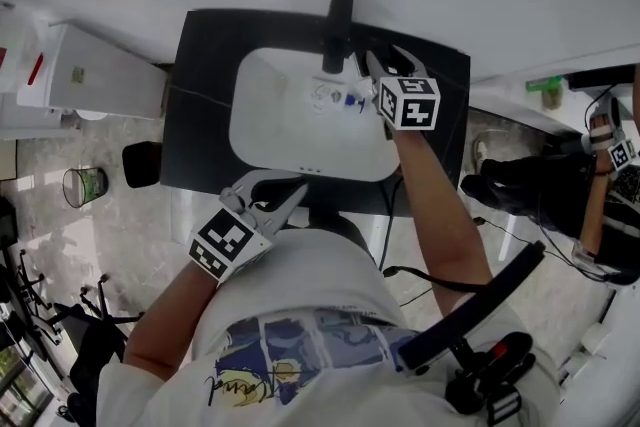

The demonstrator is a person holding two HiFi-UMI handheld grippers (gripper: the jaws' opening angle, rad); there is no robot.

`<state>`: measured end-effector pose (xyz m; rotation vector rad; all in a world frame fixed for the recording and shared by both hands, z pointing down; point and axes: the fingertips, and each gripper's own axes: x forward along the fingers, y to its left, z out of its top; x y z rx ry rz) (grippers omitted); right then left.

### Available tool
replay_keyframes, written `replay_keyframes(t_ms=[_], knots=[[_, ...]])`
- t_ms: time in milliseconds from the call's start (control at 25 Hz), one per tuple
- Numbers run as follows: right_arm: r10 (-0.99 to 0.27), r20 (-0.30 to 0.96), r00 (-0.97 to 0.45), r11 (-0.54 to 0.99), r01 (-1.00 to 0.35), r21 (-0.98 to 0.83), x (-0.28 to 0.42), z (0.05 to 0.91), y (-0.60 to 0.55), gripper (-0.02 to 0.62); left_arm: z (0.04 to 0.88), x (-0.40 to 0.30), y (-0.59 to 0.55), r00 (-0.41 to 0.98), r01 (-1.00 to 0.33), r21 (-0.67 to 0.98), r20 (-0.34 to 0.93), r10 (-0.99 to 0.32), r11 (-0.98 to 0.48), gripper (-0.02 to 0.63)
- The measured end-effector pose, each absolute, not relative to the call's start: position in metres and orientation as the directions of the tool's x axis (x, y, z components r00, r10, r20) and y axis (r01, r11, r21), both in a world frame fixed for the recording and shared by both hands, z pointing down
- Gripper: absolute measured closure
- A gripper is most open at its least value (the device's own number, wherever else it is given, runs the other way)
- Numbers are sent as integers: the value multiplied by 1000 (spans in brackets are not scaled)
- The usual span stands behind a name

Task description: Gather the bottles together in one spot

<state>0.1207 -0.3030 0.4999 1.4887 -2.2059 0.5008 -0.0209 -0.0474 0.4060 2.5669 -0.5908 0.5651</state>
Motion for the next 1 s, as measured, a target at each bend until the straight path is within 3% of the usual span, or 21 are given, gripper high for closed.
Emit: replay_keyframes(t_ms=[480, 1000], knots=[[-836, 514, -192, 200, -979, -41, 126, 502, -377, 426, 409, -52, -55, 760, -609, 314, 495, -421, -729, 600], [-880, 466, -87, 102, -995, 8, 127, 504, -392, 419, 416, -74, -58, 752, -623, 327, 501, -428, -711, 600]])
